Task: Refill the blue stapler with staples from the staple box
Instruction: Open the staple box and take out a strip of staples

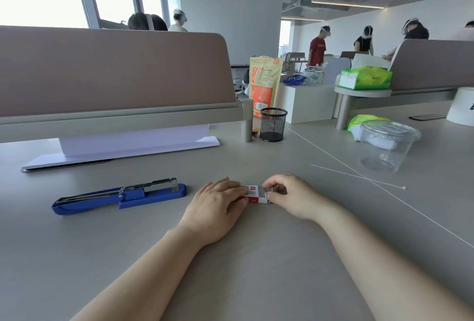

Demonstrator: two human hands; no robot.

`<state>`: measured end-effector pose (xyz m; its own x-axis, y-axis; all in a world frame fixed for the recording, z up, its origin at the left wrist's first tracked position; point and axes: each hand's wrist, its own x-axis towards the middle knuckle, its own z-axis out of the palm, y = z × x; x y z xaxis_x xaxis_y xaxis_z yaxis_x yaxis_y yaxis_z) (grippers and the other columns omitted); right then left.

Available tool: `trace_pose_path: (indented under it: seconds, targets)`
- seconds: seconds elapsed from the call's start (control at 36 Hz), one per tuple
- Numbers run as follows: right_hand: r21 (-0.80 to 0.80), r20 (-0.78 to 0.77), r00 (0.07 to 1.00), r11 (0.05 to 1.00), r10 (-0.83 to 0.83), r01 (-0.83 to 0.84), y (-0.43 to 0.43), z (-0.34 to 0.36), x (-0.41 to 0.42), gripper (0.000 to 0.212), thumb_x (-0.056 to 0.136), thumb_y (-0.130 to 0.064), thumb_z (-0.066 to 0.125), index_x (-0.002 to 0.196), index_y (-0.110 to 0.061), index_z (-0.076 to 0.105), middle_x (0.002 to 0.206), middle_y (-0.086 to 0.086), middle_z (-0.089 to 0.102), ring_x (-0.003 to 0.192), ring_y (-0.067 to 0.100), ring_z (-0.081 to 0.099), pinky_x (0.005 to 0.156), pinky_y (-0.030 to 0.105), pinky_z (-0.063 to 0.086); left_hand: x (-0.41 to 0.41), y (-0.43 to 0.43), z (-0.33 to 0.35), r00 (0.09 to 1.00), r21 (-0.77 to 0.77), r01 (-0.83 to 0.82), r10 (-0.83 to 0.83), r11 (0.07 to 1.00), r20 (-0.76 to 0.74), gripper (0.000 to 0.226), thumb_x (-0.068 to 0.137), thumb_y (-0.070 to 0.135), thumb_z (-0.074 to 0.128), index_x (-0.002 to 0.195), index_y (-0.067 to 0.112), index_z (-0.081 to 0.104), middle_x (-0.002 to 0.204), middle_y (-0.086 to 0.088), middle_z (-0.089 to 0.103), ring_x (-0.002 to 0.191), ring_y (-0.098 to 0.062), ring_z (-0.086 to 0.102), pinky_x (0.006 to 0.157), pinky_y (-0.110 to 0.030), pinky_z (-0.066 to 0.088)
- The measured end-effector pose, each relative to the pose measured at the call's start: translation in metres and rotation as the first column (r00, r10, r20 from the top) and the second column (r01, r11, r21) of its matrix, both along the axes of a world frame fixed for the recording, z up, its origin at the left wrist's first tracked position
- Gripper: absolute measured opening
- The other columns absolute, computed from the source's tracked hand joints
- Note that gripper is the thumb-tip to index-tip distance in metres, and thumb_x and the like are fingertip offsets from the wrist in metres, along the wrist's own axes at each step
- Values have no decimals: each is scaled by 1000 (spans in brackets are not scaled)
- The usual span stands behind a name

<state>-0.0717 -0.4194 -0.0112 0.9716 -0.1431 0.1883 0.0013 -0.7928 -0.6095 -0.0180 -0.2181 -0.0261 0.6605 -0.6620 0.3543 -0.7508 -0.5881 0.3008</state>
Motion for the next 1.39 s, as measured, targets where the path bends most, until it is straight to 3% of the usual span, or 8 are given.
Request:
trace_pose_path:
  seconds: [0.25, 0.47, 0.64, 0.78, 1.03, 1.39]
  targets:
    - [-89, -38, 999, 996, -13, 9, 5, 7, -1, 22, 86, -22, 59, 108, -19, 59, 100, -1, 51, 93, 16, 50, 79, 26, 38, 1, 0, 0, 1000, 12, -2, 2, 1000, -4, 37, 92, 45, 39, 126, 35, 51, 137, 10, 50, 134, -13, 34, 114, -34, 23]
    - [-71, -34, 999, 997, -24, 21, 8, 7, -2, 21, 87, -21, 57, 108, -20, 56, 101, -4, 49, 93, 15, 48, 80, 25, 37, 1, 0, -1, 1000, 7, 7, -7, 1000, 22, 48, 87, 53, 29, 125, 34, 52, 134, 10, 52, 132, -13, 38, 111, -32, 27]
    - [-98, -11, 1000, 995, -14, 13, 11, 7, -3, 18, 88, -17, 56, 105, -21, 56, 112, 2, 52, 102, 19, 50, 93, 34, 42, 3, 0, -3, 999, -6, 4, -3, 1000, 33, 49, 86, 54, 29, 124, 34, 53, 132, 9, 54, 130, -14, 40, 109, -33, 31]
    - [-112, -13, 1000, 994, -3, 2, 12, 8, -4, 29, 88, -16, 55, 118, -18, 54, 126, 3, 51, 113, 20, 51, 101, 34, 40, 4, 0, -4, 999, -11, 1, 0, 1000, 38, 46, 86, 52, 32, 123, 35, 53, 132, 9, 54, 129, -14, 41, 108, -31, 31]
    - [-118, -16, 1000, 993, -14, 12, 11, 8, -4, 22, 88, -19, 55, 110, -19, 57, 120, 4, 52, 109, 19, 50, 98, 34, 41, 4, 0, -3, 999, -5, 4, -4, 1000, 33, 42, 89, 49, 36, 124, 35, 53, 132, 10, 54, 129, -14, 40, 108, -34, 32]
    - [-127, -37, 999, 992, 8, -13, 11, 12, -3, 24, 90, -17, 54, 114, -17, 57, 122, 4, 53, 112, 19, 49, 98, 30, 39, 4, 0, -4, 1000, -19, 5, -5, 1000, 17, 38, 90, 47, 39, 124, 35, 52, 133, 9, 53, 129, -14, 40, 108, -38, 33]
